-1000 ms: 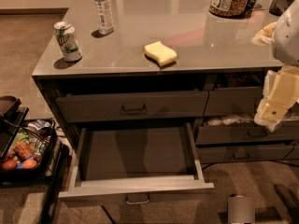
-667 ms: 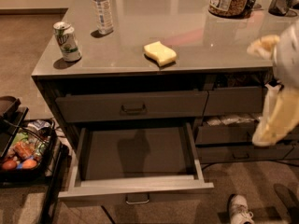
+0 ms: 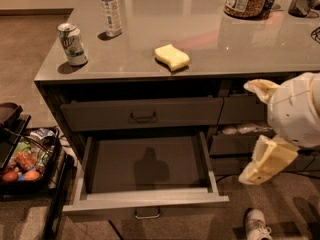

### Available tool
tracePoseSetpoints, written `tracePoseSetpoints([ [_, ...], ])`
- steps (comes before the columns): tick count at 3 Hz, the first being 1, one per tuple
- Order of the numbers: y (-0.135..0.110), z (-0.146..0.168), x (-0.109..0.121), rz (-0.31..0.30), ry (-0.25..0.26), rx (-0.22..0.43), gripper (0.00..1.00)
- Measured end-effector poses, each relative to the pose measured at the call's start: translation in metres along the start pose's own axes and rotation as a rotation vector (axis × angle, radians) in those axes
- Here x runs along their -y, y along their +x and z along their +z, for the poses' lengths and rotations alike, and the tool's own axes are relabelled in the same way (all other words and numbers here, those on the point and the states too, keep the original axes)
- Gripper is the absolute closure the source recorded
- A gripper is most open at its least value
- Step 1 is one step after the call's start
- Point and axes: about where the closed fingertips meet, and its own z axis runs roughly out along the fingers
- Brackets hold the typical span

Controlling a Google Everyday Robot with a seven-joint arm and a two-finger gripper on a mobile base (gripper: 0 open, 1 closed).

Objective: Close middle drawer

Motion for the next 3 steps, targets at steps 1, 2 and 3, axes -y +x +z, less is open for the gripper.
tracePoseSetpoints([
  [1,0.000,0.000,0.000,0.000,0.000,0.000,0.00],
  [2,-0.001,0.006,0.000,-0.049,-0.007,-0.025,0.00],
  [3,0.029,0.040,-0.007,-0.089,-0.043,-0.034,0.00],
])
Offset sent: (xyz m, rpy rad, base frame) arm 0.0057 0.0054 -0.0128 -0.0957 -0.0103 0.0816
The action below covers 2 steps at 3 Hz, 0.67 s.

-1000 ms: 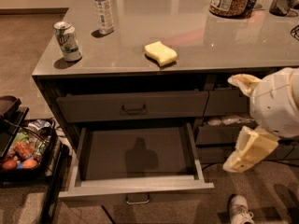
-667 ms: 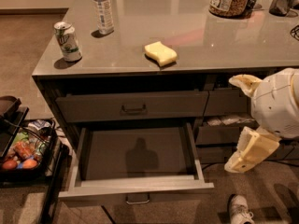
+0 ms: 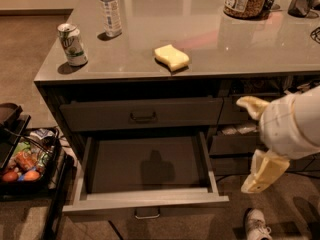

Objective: Close middle drawer

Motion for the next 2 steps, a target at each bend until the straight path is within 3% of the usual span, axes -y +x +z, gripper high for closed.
tracePoseSetpoints([
  [1,0.039,0.047,-0.016,-0.015,-0.011,0.057,0.00],
  [2,0.063,0.090,-0.035,-0.008,-0.002,0.169,0.00],
])
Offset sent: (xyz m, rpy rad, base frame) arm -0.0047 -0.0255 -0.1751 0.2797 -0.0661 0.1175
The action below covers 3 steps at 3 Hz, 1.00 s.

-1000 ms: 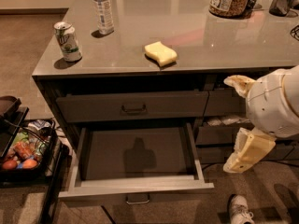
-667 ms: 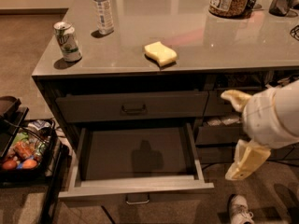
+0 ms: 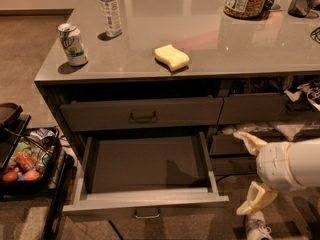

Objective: Close middle drawer

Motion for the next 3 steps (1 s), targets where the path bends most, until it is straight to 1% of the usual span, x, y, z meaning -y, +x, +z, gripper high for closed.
tracePoseSetpoints([
  [1,0.032,0.046,-0.022,0.061,-0.024,0.056,0.00],
  [2,0.031,0.046,-0.021,0.047,-0.025,0.042,0.00],
  [3,0.049,0.071,-0.024,0.026,-0.043,0.041,0.00],
])
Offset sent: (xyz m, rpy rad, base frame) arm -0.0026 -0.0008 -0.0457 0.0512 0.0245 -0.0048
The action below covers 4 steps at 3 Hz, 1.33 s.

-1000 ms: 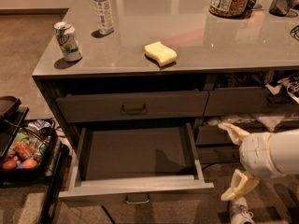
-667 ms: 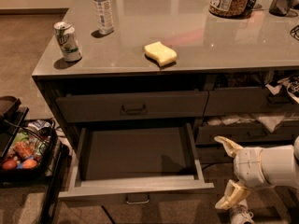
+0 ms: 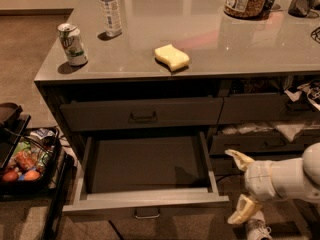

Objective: Close middle drawer

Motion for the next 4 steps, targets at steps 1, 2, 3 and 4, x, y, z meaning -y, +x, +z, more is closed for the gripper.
tracePoseSetpoints([
  [1,0.036,0.054,-0.015,0.020,-0.049,0.056,0.00],
  [2,0.066,0.103,-0.044,0.051,-0.070,0.116,0.00],
  [3,0.066,0.103,-0.044,0.050,-0.070,0.116,0.00],
  [4,0.069,0.109,-0.050,0.036,-0.088,0.105,0.00],
])
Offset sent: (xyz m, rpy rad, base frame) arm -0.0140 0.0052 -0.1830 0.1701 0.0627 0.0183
